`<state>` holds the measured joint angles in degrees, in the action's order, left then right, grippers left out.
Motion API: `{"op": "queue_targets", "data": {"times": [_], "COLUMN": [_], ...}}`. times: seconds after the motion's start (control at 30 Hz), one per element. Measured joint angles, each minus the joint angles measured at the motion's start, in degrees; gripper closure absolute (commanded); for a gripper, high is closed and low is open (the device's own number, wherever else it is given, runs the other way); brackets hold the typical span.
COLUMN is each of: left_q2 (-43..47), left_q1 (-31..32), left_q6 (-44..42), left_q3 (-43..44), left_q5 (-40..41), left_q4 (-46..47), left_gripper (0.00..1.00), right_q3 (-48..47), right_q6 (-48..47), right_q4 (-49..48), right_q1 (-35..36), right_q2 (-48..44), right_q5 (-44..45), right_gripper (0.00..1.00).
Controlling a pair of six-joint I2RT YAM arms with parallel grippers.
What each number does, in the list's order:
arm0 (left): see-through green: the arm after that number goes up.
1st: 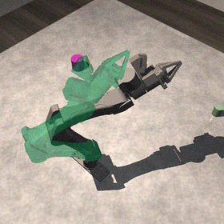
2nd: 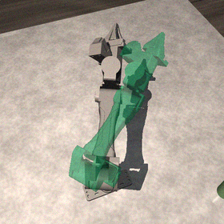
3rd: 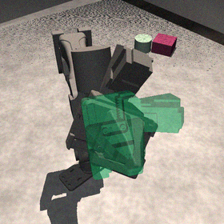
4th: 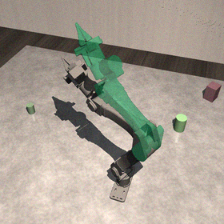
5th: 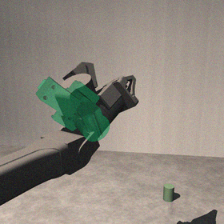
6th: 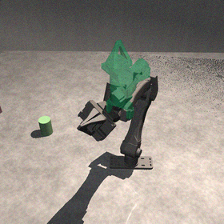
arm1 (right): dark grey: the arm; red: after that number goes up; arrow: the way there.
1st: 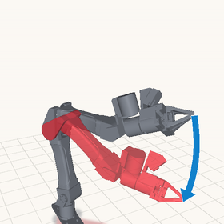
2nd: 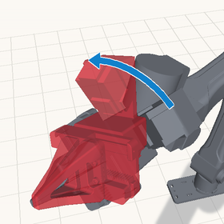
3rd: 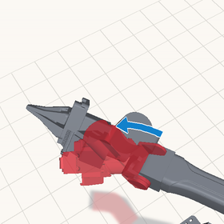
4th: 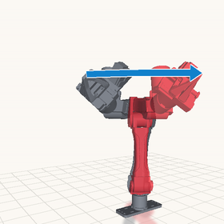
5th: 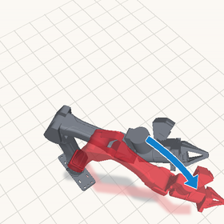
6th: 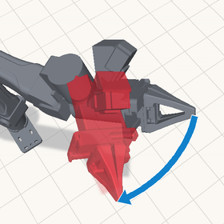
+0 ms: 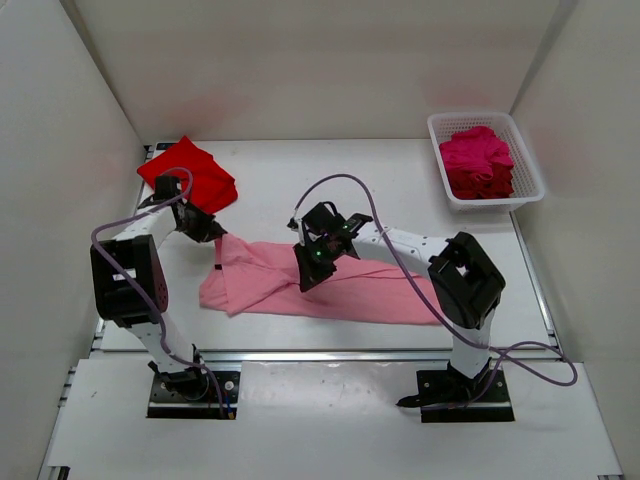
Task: Fold and stack the t-shirts
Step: Fold the 1/3-folded T-shirt at the center of the board.
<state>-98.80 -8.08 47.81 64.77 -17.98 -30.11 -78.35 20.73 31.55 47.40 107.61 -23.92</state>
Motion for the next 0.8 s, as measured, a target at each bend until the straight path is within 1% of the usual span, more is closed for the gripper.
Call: {"op": "queue_targets", "data": {"times": [0.03, 0.07, 0.1, 0.13, 0.17, 0.3, 0.33, 0.37, 0.4, 0.47, 0.67, 0.73, 0.77, 0.8], "left_q2": [-0.79, -1.31, -1.62, -1.62, -1.57, -0.57, -0.07, 0.50, 1.07, 2.14, 2.75, 2.62, 2.58, 2.58], "left_q1": [-0.28, -0.50, -0.72, -0.81, -0.79, -0.63, -0.57, -0.33, -0.24, 0.02, 1.36, 1.90, 2.01, 2.10], "left_q6": [0.39, 0.63, 0.90, 1.05, 0.90, -0.42, -0.70, -1.09, -1.55, -2.27, -4.31, -4.52, -4.61, -4.85], "left_q3": [-0.76, -1.49, -2.23, -2.82, -3.06, -3.08, -3.08, -3.08, -3.08, -3.17, -3.69, -3.89, -4.02, -4.22], "left_q5": [-0.59, -0.92, -1.07, -1.07, -1.01, 0.66, 1.38, 2.45, 3.34, 4.90, 6.03, 6.08, 6.05, 6.03], "left_q4": [0.83, 1.33, 1.79, 1.90, 1.90, 1.90, 1.79, 1.73, 1.64, 1.75, 2.19, 2.29, 2.34, 2.49], "left_gripper": [0.68, 0.63, 0.61, 0.57, 0.53, 0.46, 0.48, 0.47, 0.50, 0.61, 0.62, 0.69, 0.71, 0.76], "right_q3": [0.24, 0.24, 0.22, 0.04, -0.11, -1.84, -2.62, -3.65, -4.81, -7.91, -19.19, -22.62, -23.80, -24.61], "right_q6": [0.02, 0.02, 0.04, -0.04, -0.09, -0.76, -0.83, -0.94, -1.03, -1.11, -1.49, -1.55, -1.60, -1.62], "right_q4": [0.28, 0.33, 0.17, 0.09, 0.02, -0.26, -0.33, -0.42, -0.37, -0.13, 1.51, 1.99, 2.32, 2.51], "right_q1": [0.00, -0.28, -0.72, -1.51, -2.34, -5.64, -6.16, -6.51, -6.58, -6.10, -3.21, -2.32, -1.92, -1.51], "right_q2": [0.00, -0.02, -0.02, -0.02, -0.02, 0.74, 1.22, 1.99, 2.84, 5.03, 12.79, 15.52, 16.59, 17.59], "right_q5": [-0.07, -0.17, -0.20, -0.20, -0.15, -0.13, -0.11, -0.11, -0.15, -0.37, -1.49, -1.75, -1.77, -1.75], "right_gripper": [0.92, 0.87, 0.83, 0.76, 0.73, 0.62, 0.60, 0.60, 0.60, 0.60, 0.58, 0.59, 0.59, 0.59]}}
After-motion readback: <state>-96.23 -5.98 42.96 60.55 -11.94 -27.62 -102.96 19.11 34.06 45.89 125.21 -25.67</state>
